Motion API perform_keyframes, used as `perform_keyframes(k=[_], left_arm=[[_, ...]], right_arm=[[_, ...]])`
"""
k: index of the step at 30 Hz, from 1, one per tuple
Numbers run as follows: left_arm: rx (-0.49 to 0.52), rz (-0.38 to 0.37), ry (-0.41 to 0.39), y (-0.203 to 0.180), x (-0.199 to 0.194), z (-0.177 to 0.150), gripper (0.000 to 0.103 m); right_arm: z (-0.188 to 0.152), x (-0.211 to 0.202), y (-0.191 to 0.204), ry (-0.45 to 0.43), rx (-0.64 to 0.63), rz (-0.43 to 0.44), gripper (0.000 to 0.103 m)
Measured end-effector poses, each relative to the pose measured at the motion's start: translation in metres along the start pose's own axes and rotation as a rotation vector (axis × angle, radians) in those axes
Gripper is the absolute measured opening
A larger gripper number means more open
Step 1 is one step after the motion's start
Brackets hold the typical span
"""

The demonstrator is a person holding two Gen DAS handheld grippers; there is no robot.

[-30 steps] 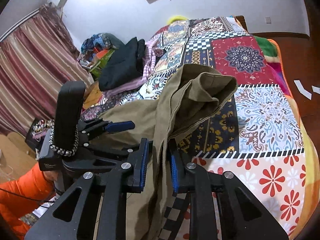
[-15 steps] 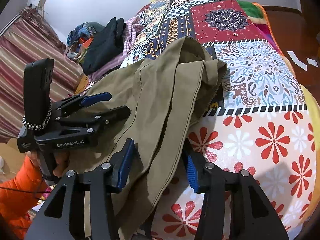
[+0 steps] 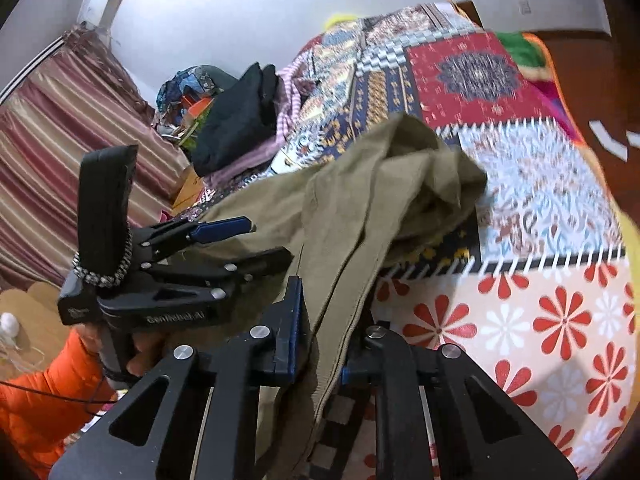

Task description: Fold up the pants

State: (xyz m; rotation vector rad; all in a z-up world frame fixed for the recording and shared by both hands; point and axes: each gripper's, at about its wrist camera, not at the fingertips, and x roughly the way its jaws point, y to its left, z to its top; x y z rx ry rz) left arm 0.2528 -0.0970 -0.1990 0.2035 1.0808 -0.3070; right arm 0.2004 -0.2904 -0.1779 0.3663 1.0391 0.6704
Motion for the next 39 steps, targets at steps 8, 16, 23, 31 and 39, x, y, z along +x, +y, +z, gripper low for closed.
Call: perform_keyframes(k=[8, 16, 23, 31, 39], left_arm=[[-0.089, 0.084, -0.068, 0.069, -0.062, -0.04, 0.069], [-0.251, 0.24, -0.063, 0.152, -0.104, -0.106, 0.075], [-0.349, 0.222, -0.054, 0.176, -0.128, -0.159, 0.087], [-0.422, 0.116, -0.023, 0.157, -0.115, -0.183, 0.093], [-0.487, 0.057, 0.047, 0.146, -0.078, -0.202, 0.097]], right_arm=[[0.011, 0.0, 0.018, 0.008, -0.062, -0.062, 0.013], [0.004, -0.009, 0.006, 0.069, -0.039, -0.225, 0.034], [0.026, -0.042, 0.057, -0.059, -0.174, -0.267, 0.052], [0.02, -0.002, 0.126, 0.011, -0.325, -0.133, 0.054], [-0.006, 0.067, 0.144, 0.206, -0.414, -0.113, 0.054]])
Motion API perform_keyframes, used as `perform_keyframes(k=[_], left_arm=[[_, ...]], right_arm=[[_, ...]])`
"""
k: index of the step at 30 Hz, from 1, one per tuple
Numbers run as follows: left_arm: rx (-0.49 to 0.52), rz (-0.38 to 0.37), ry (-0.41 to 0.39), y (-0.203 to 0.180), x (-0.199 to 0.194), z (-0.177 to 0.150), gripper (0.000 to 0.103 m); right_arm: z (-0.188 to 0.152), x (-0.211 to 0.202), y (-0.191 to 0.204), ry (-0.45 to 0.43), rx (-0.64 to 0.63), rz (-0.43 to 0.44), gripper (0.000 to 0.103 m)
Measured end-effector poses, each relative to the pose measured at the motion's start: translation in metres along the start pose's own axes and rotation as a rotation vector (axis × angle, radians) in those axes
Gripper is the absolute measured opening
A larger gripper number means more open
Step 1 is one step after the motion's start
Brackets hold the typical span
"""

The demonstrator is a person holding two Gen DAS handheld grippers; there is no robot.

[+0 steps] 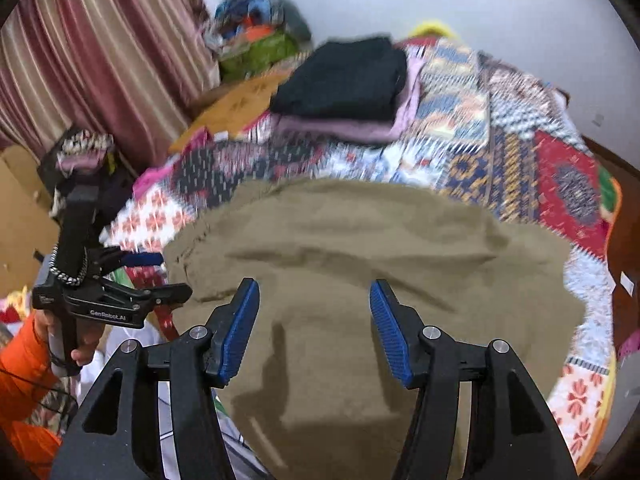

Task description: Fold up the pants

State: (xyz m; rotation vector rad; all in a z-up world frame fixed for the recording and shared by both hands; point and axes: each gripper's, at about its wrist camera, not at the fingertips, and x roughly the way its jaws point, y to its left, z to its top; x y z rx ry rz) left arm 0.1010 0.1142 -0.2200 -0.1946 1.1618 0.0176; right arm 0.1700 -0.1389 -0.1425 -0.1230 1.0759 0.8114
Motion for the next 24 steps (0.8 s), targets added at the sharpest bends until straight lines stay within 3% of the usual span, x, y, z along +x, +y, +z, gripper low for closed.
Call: perform_keyframes(k=[3, 8, 15, 18, 24], left_arm=[[0.013, 0.018, -0.016, -0.006, 0.007, -0.003, 0.1], [-0.116, -0.112, 0.038, 0.012, 0.024, 0.006, 0.102], [-0.085, -0.113, 0.001, 0.0, 0.026, 0.021, 0.102], [-0.131, -0.141, 0.0, 0.003, 0.029, 0.028, 0.1], [-0.149, -0.158, -0.033, 0.0, 0.03, 0.039, 0.085]], right_arm=[[-0.005, 0.016, 0.001, 0.061, -0.011, -0.001, 0.054], [-0.007, 0.028, 0.0, 0.111, -0.026, 0.007, 0.054], [-0.01, 0.03, 0.001, 0.107, -0.042, 0.008, 0.055], [-0.011, 0.03, 0.0, 0.101, -0.045, 0.005, 0.055], [-0.011, 0.03, -0.001, 0.097, -0.046, -0.003, 0.057]])
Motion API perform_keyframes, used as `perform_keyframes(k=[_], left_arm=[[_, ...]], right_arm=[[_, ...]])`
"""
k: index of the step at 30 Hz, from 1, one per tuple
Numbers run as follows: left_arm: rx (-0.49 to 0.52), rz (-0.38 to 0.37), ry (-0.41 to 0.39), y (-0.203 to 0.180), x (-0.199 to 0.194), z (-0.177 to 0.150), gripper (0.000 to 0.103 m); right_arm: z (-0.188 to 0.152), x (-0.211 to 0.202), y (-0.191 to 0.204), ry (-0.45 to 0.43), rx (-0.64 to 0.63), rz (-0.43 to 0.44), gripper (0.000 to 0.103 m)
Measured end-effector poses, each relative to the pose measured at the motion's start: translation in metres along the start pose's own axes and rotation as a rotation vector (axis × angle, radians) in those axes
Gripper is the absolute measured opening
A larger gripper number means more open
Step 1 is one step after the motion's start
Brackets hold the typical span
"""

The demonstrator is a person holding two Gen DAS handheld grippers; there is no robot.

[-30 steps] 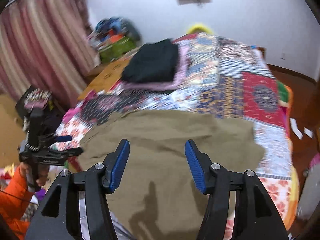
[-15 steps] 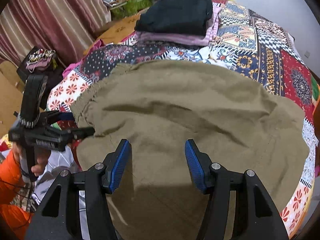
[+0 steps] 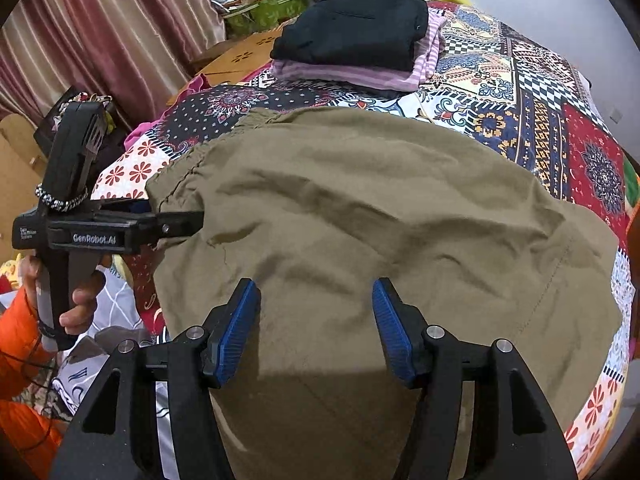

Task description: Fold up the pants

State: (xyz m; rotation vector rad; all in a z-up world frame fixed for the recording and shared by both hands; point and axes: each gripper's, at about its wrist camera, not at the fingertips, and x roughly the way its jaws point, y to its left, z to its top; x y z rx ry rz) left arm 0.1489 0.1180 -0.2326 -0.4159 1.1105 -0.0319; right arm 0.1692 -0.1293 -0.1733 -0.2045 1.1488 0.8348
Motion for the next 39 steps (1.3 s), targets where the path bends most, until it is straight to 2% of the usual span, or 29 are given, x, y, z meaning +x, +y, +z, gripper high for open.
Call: perform_keyframes(k=[2, 4, 5, 7, 13, 15, 17, 18, 20, 22, 24, 27, 32, 39], left_arm=[[-0.003, -0.001, -0.018, -0.001, -0.001, 0.002, 0.079], [0.002, -0.014, -0.033, -0.003, -0.003, 0.006, 0.063], [0.005, -0.007, -0.041, -0.004, -0.004, 0.007, 0.061], [0.032, 0.01, -0.065, -0.007, -0.008, 0.01, 0.049], [0.127, 0.038, -0.113, -0.025, -0.024, 0.017, 0.03], [0.161, 0.059, -0.118, -0.031, -0.028, 0.018, 0.029], [0.165, 0.062, -0.088, -0.029, -0.028, 0.02, 0.033], [0.153, 0.055, -0.062, -0.025, -0.028, 0.022, 0.038], [0.127, 0.046, -0.038, -0.014, -0.029, 0.022, 0.051], [0.118, 0.097, -0.048, -0.001, -0.037, 0.017, 0.074], [0.095, 0.12, -0.067, 0.012, -0.045, 0.008, 0.087], [0.057, 0.083, -0.041, 0.02, -0.045, -0.001, 0.089], [0.032, 0.002, 0.013, 0.012, -0.025, -0.014, 0.09], [-0.036, -0.149, 0.066, 0.001, 0.015, 0.007, 0.09]], right_arm=[[0.0, 0.0, 0.0, -0.001, -0.001, -0.001, 0.059], [-0.001, 0.001, 0.0, -0.001, -0.008, -0.005, 0.061], [0.0, 0.002, 0.001, -0.001, -0.011, -0.008, 0.061], [-0.001, 0.002, 0.001, -0.001, -0.016, -0.008, 0.064], [0.0, 0.004, 0.001, -0.002, -0.023, -0.006, 0.067], [0.0, 0.004, -0.001, -0.005, -0.019, 0.0, 0.067], [0.0, 0.004, -0.001, -0.006, -0.016, 0.005, 0.067], [-0.001, 0.004, -0.001, -0.007, -0.017, 0.006, 0.067], [-0.001, 0.004, -0.001, -0.008, -0.018, 0.008, 0.067], [-0.001, 0.003, -0.001, -0.011, -0.015, 0.013, 0.067], [-0.002, 0.003, -0.001, -0.014, -0.012, 0.018, 0.067], [-0.002, 0.003, -0.002, -0.017, -0.009, 0.022, 0.067], [-0.002, 0.003, 0.0, -0.014, -0.015, 0.013, 0.067], [-0.001, 0.004, 0.001, -0.006, -0.038, -0.001, 0.067]])
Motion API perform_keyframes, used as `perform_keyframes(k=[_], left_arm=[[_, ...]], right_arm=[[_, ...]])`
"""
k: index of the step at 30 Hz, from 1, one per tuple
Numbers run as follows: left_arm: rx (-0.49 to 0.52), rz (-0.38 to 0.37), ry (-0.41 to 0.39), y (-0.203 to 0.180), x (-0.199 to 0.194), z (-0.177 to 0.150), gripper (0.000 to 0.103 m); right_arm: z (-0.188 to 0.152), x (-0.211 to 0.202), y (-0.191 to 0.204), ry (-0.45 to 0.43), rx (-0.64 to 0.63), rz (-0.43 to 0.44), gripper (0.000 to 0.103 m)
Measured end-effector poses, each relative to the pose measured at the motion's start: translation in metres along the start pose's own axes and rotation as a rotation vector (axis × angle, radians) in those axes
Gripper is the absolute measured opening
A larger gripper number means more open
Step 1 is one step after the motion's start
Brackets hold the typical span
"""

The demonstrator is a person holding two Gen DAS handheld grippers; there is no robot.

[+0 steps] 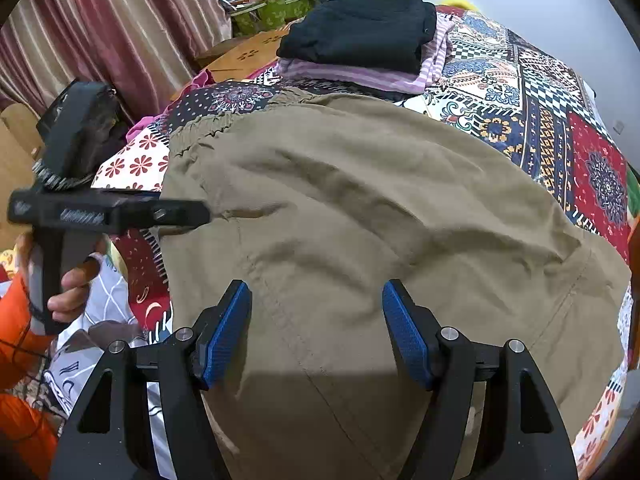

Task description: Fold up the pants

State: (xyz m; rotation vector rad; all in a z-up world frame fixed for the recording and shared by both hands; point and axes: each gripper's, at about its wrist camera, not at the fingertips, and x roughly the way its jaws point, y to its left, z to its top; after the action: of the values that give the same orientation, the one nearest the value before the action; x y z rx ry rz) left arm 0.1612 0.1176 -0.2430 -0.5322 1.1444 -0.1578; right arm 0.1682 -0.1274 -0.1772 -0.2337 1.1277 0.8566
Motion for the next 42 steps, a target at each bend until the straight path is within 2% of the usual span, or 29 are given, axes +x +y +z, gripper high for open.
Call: perform_keyframes(k=[7, 8, 12, 14, 17, 18, 20, 22, 27, 33, 36, 38, 42], left_arm=[[-0.009, -0.085, 0.002, -0.002, 0.016, 0.025, 0.091], [-0.03, -0.111, -0.002, 0.001, 0.016, 0.028, 0.091], [-0.222, -0.282, -0.001, 0.034, 0.019, 0.039, 0.091], [-0.23, -0.285, 0.004, 0.036, 0.023, 0.043, 0.089], [-0.158, -0.213, -0.001, 0.022, 0.025, 0.047, 0.088], [-0.138, -0.187, -0.004, 0.018, 0.026, 0.047, 0.084], [-0.106, -0.162, -0.014, 0.01, 0.025, 0.049, 0.075], [-0.071, -0.131, -0.039, 0.003, 0.02, 0.05, 0.057], [0.077, 0.003, -0.138, -0.026, 0.0, 0.048, 0.035], [0.168, 0.148, -0.244, -0.031, -0.039, 0.03, 0.029], [0.164, 0.218, -0.286, -0.021, -0.056, 0.022, 0.029], [0.165, 0.249, -0.297, -0.016, -0.065, 0.018, 0.029], [0.25, 0.362, -0.355, -0.029, -0.079, 0.008, 0.028]], right_arm=[[0.0, 0.001, -0.004, 0.0, -0.005, -0.003, 0.068], [0.0, 0.001, -0.005, 0.001, -0.005, 0.001, 0.068], [0.0, 0.002, -0.004, 0.003, -0.009, 0.003, 0.068], [0.0, 0.002, -0.004, 0.003, -0.01, 0.005, 0.068], [0.0, 0.001, -0.005, 0.0, -0.007, 0.009, 0.068], [0.0, 0.002, -0.004, -0.001, -0.006, 0.008, 0.068], [0.0, 0.001, -0.005, -0.005, -0.001, 0.006, 0.068], [0.001, -0.001, -0.006, -0.01, 0.006, -0.002, 0.067], [-0.003, -0.018, -0.012, -0.024, 0.037, -0.029, 0.065], [-0.021, -0.04, -0.027, -0.001, 0.078, -0.043, 0.065], [-0.026, -0.031, -0.03, 0.043, 0.056, -0.04, 0.065], [-0.022, -0.021, -0.028, 0.041, 0.036, -0.018, 0.066], [-0.008, -0.007, -0.018, 0.043, -0.012, -0.038, 0.075]])
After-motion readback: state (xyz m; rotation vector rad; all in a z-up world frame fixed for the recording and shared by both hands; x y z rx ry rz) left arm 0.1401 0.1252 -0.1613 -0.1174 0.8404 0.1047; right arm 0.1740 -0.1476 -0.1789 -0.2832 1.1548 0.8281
